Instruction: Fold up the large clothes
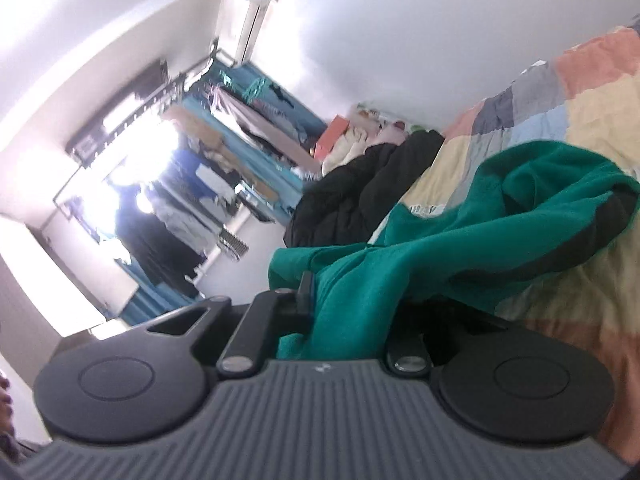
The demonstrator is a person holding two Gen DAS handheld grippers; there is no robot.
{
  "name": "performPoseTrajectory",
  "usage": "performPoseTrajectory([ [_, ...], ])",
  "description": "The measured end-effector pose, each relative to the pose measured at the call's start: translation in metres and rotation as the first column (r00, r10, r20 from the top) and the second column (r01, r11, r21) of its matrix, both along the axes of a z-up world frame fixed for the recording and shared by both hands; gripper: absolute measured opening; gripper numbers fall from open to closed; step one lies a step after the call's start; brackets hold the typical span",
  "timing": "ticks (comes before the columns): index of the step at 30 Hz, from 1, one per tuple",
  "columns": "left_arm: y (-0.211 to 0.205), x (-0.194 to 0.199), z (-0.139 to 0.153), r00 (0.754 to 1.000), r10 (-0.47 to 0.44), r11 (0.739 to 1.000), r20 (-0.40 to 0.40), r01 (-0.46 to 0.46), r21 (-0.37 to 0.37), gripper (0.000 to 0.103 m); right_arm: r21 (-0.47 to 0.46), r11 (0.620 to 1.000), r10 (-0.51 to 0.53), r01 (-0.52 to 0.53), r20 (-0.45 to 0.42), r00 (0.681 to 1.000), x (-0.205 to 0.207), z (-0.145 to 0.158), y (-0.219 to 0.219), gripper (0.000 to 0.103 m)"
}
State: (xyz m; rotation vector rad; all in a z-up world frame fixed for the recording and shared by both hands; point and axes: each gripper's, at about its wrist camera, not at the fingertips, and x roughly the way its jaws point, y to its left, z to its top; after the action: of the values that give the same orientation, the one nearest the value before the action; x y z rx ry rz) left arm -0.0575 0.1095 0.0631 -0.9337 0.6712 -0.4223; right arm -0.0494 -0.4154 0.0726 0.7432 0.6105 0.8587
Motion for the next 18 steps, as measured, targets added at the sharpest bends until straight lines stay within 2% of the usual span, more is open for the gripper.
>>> performPoseTrajectory([
  [4, -0.001, -0.024, 0.009, 1.000, -0.004, 1.000, 0.017, 0.005, -0.010, 0.010, 0.003, 0.998, -0.060, 0.060, -0.033, 0.998, -0.017, 0.010, 0.006, 0.016],
  [8, -0.001, -0.020, 0.007, 1.000, -0.006, 1.000, 0.030, 0.007, -0.006, 0.011, -0.044, 0.990, -0.136, 0.132, -0.108, 0.985, -0.014, 0.019, 0.019, 0.016],
  [9, 0.000, -0.017, 0.006, 1.000, -0.003, 1.000, 0.031, 0.004, -0.021, 0.011, -0.060, 0.979, -0.201, 0.193, -0.176, 0.964, -0.006, 0.023, 0.022, 0.016],
  [10, 0.001, -0.012, 0.004, 1.000, 0.000, 0.999, 0.032, 0.002, -0.034, 0.011, -0.067, 0.973, -0.228, 0.219, -0.197, 0.953, -0.004, 0.024, 0.024, 0.016],
  [18, 0.009, 0.049, 0.003, 0.997, 0.079, 0.987, 0.013, -0.076, -0.139, 0.020, -0.123, 0.909, -0.417, 0.398, -0.266, 0.869, 0.033, 0.025, 0.037, 0.018],
])
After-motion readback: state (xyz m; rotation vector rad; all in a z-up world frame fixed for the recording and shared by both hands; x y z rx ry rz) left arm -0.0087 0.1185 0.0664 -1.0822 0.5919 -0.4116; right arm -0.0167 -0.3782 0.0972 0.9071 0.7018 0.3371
